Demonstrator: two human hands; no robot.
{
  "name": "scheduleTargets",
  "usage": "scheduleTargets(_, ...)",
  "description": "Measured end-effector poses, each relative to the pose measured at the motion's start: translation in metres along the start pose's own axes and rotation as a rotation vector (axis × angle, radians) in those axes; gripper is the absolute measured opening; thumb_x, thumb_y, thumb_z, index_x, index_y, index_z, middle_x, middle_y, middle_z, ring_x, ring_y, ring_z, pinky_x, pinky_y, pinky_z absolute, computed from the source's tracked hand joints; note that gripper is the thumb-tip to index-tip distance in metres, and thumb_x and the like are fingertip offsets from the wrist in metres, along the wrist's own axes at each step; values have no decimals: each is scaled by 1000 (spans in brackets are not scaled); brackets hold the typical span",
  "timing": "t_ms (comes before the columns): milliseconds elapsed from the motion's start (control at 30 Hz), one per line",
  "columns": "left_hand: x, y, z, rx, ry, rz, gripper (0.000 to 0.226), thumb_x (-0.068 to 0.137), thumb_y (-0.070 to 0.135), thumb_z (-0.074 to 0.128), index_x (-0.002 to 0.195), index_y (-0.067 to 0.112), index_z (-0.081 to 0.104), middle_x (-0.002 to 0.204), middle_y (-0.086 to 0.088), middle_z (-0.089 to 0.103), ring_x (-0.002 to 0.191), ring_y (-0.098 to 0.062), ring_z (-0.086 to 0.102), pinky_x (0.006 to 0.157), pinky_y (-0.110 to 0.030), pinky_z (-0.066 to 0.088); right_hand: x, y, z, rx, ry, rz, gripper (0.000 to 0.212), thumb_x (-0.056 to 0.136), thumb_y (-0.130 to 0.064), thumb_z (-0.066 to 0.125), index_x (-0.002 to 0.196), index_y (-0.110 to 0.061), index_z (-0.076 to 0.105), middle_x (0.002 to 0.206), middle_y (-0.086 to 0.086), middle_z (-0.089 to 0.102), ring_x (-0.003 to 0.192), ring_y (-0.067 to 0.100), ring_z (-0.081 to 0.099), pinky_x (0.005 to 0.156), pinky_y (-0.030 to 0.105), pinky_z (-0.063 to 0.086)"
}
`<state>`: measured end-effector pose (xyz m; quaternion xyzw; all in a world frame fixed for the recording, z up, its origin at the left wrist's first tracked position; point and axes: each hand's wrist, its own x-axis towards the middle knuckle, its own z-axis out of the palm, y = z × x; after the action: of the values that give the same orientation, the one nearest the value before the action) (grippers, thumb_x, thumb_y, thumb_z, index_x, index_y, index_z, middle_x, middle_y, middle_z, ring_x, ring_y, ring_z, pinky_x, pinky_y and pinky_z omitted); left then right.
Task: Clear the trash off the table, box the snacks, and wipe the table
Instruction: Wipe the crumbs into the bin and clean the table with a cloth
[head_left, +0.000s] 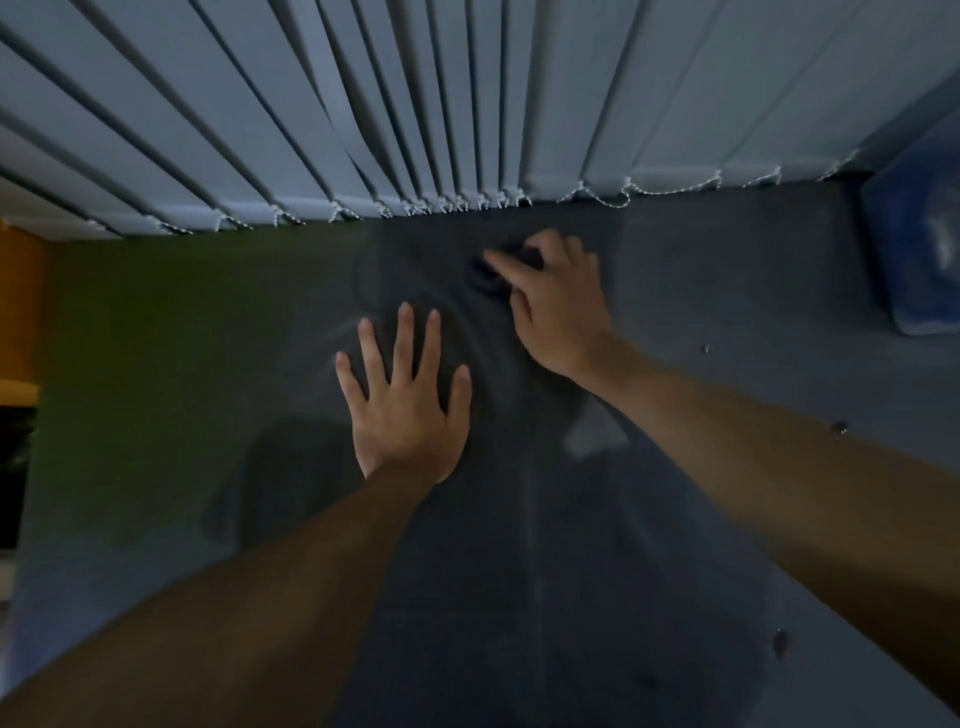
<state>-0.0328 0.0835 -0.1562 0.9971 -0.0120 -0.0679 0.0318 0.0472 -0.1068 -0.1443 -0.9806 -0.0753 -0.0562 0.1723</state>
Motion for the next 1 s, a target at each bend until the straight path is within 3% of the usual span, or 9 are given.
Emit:
scheduleTargets(67,1,0,-1,-6,7,0,66,100,58,20,160,33,9,168,6,6,154,-33,-1,122,-60,5,9,13,0,-46,-33,-120,48,89,-22,47,135,-30,59,120,10,51,106,34,48,86,44,34)
scheduleTargets(200,2,1,-1,-11,27,3,65,100,56,25,160,32,15,168,5,10,155,-33,3,122,-59,6,39,21,-1,-60,64,269,46,90,-24,50,134,-35,58,128,10,50,116,36,45,93,46,33)
scheduleTargets(267,5,0,-1,-4,19,-2,66,100,56,23,160,32,14,168,6,9,155,-33,2,121,-60,6,37,4,1,-13,71,369,46,90,-23,52,134,-36,58,131,9,48,117,36,43,93,46,33)
scheduleTargets(400,5,-2,0,24,-2,2,67,99,57,20,160,32,10,168,5,7,154,-33,1,121,-60,7,5,-3,1,41,-41,-19,46,88,-23,52,133,-34,61,119,5,52,103,31,47,86,44,36)
scheduleTargets(467,6,-1,-1,19,0,9,67,99,56,22,160,31,12,168,4,10,154,-35,2,120,-61,8,4,18,-3,-31,-38,-80,45,88,-24,53,131,-35,62,117,4,54,103,31,49,84,42,34)
scheduleTargets(633,6,-3,-1,2,-17,18,67,100,57,21,160,30,11,168,4,8,154,-36,-1,120,-63,4,-7,16,-7,-33,134,440,46,87,-21,53,129,-35,61,119,7,52,104,33,47,84,43,33)
scheduleTargets(833,4,2,-4,-22,-41,149,59,105,45,16,160,34,-2,167,13,-3,155,-26,-7,119,-65,0,-78,5,-11,-1,15,96,46,87,-24,46,129,-33,64,116,7,55,99,33,52,82,42,37)
scheduleTargets(900,3,0,-6,-54,-34,207,56,106,41,20,160,33,9,167,14,6,155,-23,-2,121,-62,0,-86,22,-20,-74,80,218,47,84,-20,54,128,-36,64,115,9,56,99,36,52,81,43,36)
scheduleTargets(1000,6,-2,-9,-114,19,225,53,103,36,31,154,24,35,161,4,33,151,-31,18,122,-57,12,-94,43,-32,-134,197,634,49,86,-17,54,131,-36,59,118,11,52,104,37,47,84,42,32)
